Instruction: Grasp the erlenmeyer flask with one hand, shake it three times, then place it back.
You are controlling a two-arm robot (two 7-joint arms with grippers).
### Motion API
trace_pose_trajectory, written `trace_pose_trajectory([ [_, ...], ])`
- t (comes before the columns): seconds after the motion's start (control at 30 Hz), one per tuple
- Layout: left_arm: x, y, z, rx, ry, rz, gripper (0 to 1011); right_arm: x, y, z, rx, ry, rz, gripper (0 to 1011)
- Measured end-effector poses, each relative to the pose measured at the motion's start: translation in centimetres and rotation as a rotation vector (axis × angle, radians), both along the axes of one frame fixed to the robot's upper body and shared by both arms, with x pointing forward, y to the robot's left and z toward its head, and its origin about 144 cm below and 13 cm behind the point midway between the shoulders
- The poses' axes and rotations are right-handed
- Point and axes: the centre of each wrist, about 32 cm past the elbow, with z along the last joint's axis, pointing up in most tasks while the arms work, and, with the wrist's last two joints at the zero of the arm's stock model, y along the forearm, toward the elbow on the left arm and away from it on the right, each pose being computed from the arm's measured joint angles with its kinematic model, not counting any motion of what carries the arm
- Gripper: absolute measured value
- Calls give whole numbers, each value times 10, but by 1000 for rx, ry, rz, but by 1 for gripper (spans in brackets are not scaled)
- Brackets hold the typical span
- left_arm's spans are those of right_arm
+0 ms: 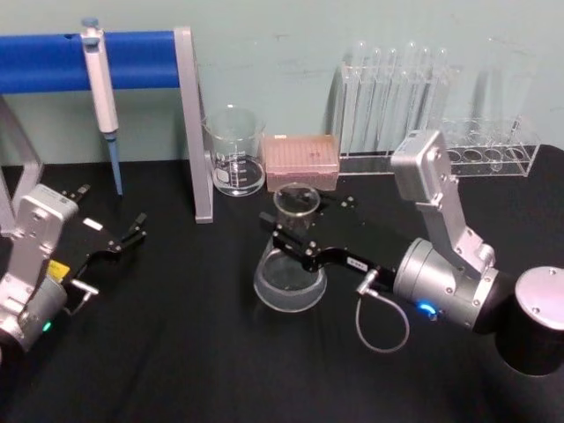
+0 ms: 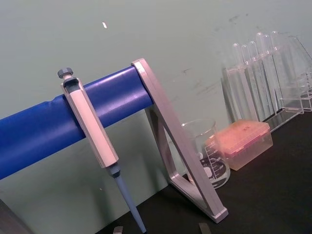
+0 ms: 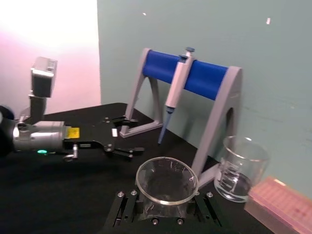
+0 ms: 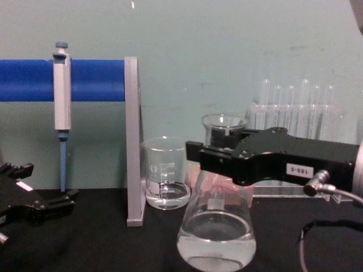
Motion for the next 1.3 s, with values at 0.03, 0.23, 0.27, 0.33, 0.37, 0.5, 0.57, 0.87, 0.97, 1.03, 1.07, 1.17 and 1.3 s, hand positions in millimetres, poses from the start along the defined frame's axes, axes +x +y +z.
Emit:
trace_pose_trajectory([
  [0.03, 0, 0, 0, 0, 0, 0, 1001, 0, 1, 0, 0, 0, 5, 449],
  [0.23, 0, 0, 0, 0, 0, 0, 1001, -1, 5, 0, -7, 3, 44, 449],
  [0.27, 0, 0, 0, 0, 0, 0, 1001, -1, 5, 0, -8, 4, 48, 449],
  [0.33, 0, 0, 0, 0, 0, 0, 1001, -1, 6, 0, -9, 4, 58, 449],
  [0.37, 0, 0, 0, 0, 0, 0, 1001, -2, 6, 0, -11, 4, 66, 449],
  [0.5, 0, 0, 0, 0, 0, 0, 1001, -2, 8, -1, -13, 3, 83, 449],
  [0.57, 0, 0, 0, 0, 0, 0, 1001, -2, 8, -1, -14, 3, 88, 449],
  [0.87, 0, 0, 0, 0, 0, 0, 1001, 0, 7, -2, -16, 1, 79, 449],
  [0.97, 0, 0, 0, 0, 0, 0, 1001, 2, 5, -2, -14, -1, 55, 449],
  [1.03, 0, 0, 0, 0, 0, 0, 1001, 4, 2, -2, -13, -3, 35, 449],
  [1.07, 0, 0, 0, 0, 0, 0, 1001, 4, 1, -2, -13, -3, 29, 449],
  [1.17, 0, 0, 0, 0, 0, 0, 1001, 6, -2, -2, -12, -5, -2, 449],
  [1.3, 0, 0, 0, 0, 0, 0, 1001, 9, -8, -1, -8, -10, -45, 449],
])
